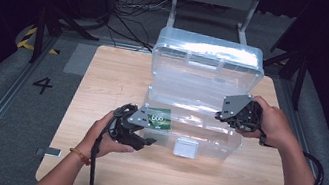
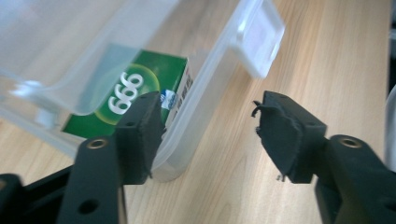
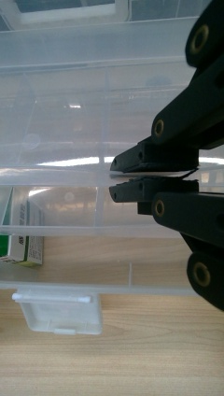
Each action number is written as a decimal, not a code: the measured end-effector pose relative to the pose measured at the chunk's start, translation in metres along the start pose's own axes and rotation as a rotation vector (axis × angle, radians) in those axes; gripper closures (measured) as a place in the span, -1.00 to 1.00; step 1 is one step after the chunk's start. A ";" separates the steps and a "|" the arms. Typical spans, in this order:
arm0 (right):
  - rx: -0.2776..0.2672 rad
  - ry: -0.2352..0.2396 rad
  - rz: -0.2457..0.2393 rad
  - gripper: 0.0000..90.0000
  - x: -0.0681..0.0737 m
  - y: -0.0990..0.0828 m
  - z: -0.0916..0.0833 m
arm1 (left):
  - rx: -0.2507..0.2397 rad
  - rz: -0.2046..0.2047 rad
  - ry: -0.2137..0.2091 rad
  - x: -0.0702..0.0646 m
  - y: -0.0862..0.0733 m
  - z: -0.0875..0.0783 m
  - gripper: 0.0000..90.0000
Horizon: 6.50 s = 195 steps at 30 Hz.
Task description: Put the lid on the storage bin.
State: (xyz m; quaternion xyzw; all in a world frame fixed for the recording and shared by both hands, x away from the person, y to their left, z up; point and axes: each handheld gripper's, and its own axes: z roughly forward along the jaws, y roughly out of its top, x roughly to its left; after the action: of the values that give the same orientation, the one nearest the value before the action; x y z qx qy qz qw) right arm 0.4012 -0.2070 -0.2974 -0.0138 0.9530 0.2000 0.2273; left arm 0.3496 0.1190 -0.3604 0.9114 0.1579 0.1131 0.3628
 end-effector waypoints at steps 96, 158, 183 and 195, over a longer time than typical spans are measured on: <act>-0.267 -0.119 0.305 0.48 0.073 -0.098 -0.039 | -0.158 -0.158 0.096 0.048 0.029 -0.024 0.92; -0.177 -0.204 0.635 -0.36 0.103 -0.174 -0.001 | 0.122 -0.114 0.236 0.007 -0.087 -0.012 -0.18; -0.121 -0.269 0.898 -0.55 0.155 -0.270 0.009 | 0.132 -0.325 0.190 0.019 -0.184 -0.020 -0.61; -0.160 -0.206 0.990 -0.67 0.160 -0.287 0.016 | 0.029 -0.382 0.219 0.011 -0.196 -0.018 -0.66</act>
State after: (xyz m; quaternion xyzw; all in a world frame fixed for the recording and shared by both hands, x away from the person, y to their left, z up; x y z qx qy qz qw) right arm 0.2987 -0.4547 -0.4887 0.4416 0.7996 0.3565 0.1964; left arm 0.3136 0.2693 -0.4836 0.8523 0.3678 0.1386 0.3450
